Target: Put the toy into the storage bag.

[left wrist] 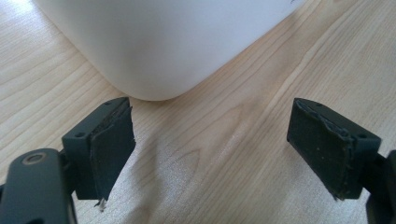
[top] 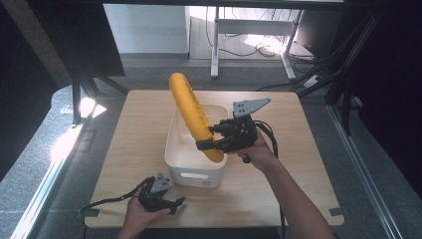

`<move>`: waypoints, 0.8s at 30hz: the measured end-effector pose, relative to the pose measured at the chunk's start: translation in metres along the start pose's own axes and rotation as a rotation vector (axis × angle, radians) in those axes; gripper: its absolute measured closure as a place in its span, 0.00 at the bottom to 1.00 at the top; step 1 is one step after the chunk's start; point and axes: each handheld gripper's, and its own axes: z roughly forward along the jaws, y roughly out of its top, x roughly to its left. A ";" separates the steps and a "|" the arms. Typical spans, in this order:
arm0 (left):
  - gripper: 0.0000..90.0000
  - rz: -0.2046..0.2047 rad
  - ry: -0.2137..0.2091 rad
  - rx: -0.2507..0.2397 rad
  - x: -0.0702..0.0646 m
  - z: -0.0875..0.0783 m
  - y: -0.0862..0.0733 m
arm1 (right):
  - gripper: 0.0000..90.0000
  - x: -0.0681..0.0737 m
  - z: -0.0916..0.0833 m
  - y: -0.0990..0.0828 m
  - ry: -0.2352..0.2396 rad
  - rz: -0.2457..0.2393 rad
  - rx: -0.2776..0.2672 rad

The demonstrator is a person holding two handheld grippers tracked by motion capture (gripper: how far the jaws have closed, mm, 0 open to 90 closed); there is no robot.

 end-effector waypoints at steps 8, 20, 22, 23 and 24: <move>0.17 0.001 0.000 0.001 0.000 0.000 0.000 | 0.56 -0.006 0.002 -0.009 0.001 0.021 0.014; 0.17 0.001 -0.003 0.000 0.000 0.001 0.000 | 0.56 -0.014 0.008 -0.021 0.019 0.042 0.046; 0.17 0.001 -0.005 0.000 0.000 0.001 0.000 | 0.55 -0.014 0.009 -0.024 0.005 0.044 0.055; 0.17 0.002 -0.006 0.000 0.000 0.001 0.000 | 0.54 -0.017 0.009 -0.027 -0.008 0.049 0.061; 0.17 0.002 -0.006 0.000 0.000 0.001 0.000 | 0.54 -0.017 0.009 -0.027 -0.008 0.049 0.061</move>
